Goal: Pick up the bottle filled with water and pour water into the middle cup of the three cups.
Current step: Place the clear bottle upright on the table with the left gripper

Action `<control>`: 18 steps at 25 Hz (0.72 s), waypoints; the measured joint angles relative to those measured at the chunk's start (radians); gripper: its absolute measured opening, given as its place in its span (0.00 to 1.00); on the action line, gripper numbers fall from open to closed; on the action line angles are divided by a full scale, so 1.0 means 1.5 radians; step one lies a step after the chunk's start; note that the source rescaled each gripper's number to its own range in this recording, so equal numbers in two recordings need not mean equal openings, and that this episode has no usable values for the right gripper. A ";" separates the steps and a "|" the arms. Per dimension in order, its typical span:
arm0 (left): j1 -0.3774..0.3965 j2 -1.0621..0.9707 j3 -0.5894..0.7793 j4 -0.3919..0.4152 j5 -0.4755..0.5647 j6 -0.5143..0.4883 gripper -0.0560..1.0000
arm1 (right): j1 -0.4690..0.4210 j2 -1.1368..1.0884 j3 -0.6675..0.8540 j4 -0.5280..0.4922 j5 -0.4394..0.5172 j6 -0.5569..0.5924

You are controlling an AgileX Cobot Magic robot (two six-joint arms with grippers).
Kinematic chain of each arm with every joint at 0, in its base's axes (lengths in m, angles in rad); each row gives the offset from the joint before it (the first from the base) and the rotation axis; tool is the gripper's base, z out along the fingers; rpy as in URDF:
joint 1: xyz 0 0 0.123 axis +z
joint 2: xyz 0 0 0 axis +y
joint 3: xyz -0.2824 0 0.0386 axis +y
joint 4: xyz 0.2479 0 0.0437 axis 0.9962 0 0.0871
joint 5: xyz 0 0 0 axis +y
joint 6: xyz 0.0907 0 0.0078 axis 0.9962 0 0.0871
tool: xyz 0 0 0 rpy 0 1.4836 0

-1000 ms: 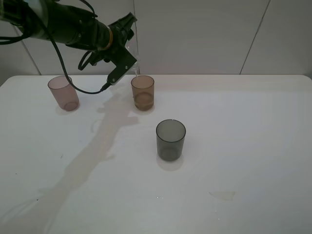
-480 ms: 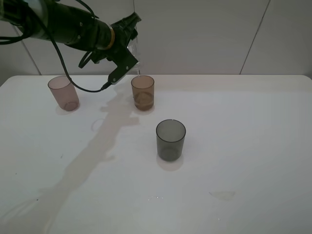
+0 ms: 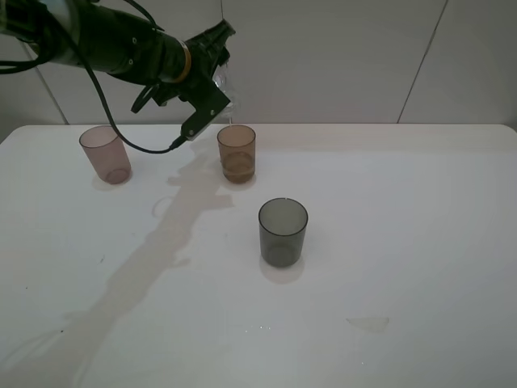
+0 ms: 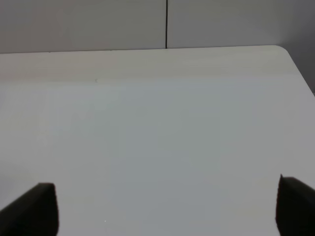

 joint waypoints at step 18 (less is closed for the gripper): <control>-0.002 -0.081 0.030 -0.485 -0.034 -0.409 0.08 | 0.000 0.000 0.000 0.000 0.000 0.000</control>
